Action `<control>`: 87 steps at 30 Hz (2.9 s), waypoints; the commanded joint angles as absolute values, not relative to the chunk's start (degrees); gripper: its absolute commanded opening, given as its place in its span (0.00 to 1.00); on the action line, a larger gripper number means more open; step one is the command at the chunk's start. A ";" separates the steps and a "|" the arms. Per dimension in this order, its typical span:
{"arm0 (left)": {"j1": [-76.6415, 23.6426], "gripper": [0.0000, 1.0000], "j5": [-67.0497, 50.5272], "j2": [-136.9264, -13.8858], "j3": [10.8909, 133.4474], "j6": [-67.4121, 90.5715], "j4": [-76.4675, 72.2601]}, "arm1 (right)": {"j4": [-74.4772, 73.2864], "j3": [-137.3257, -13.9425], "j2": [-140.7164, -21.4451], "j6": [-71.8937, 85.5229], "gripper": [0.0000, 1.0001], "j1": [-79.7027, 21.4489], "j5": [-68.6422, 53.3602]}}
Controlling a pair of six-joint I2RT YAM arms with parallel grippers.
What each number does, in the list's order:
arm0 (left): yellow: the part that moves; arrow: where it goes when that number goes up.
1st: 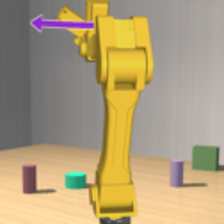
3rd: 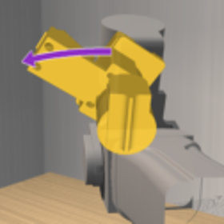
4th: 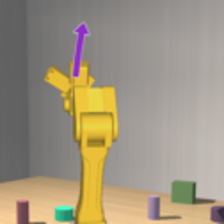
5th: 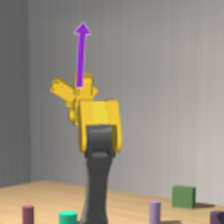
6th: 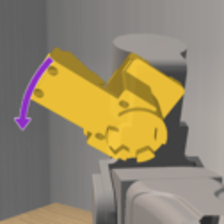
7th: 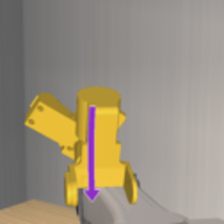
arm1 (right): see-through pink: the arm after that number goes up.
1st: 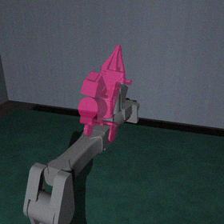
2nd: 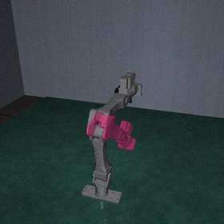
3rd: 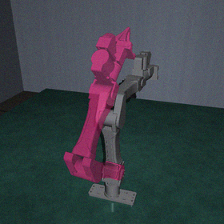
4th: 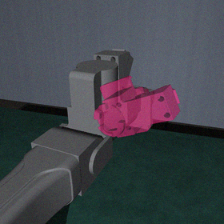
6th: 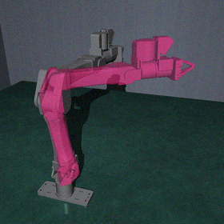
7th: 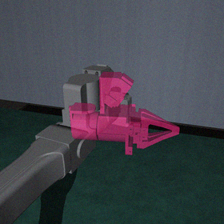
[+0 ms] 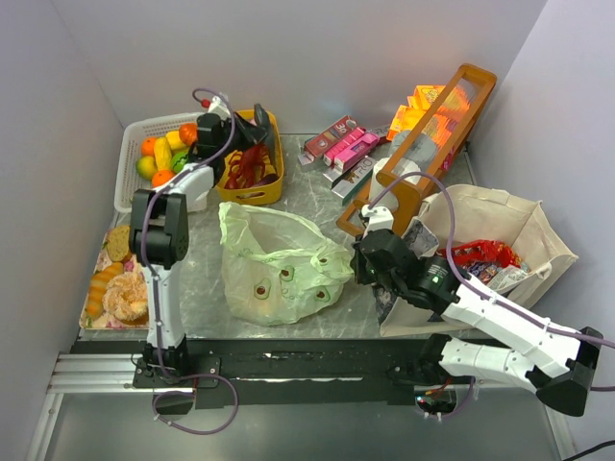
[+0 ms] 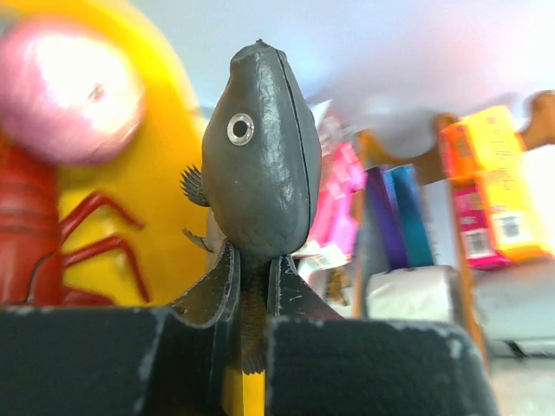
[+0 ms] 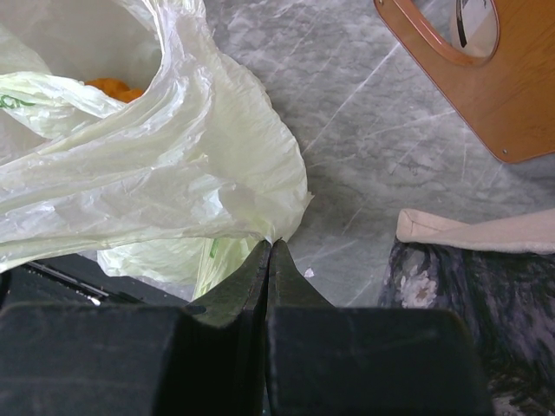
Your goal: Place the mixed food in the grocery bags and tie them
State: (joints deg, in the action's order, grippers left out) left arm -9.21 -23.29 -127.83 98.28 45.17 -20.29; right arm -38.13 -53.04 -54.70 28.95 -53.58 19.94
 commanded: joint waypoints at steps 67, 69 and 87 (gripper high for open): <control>-28.92 0.01 -24.53 -54.77 42.99 11.16 -9.31 | -33.57 -52.56 -47.29 24.52 0.00 -52.21 18.72; -28.92 0.01 -24.08 -53.35 42.19 11.25 -8.09 | -33.57 -52.73 -47.46 24.35 0.00 -52.21 18.72; -40.07 0.01 -11.60 -47.90 40.25 15.73 11.51 | -34.10 -55.98 -50.27 24.61 0.00 -51.07 24.96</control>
State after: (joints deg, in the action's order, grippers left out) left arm -38.17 -15.88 -49.56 39.24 14.55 7.03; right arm -35.22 -53.01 -49.25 24.40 -52.38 20.71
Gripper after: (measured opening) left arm 0.090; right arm 0.008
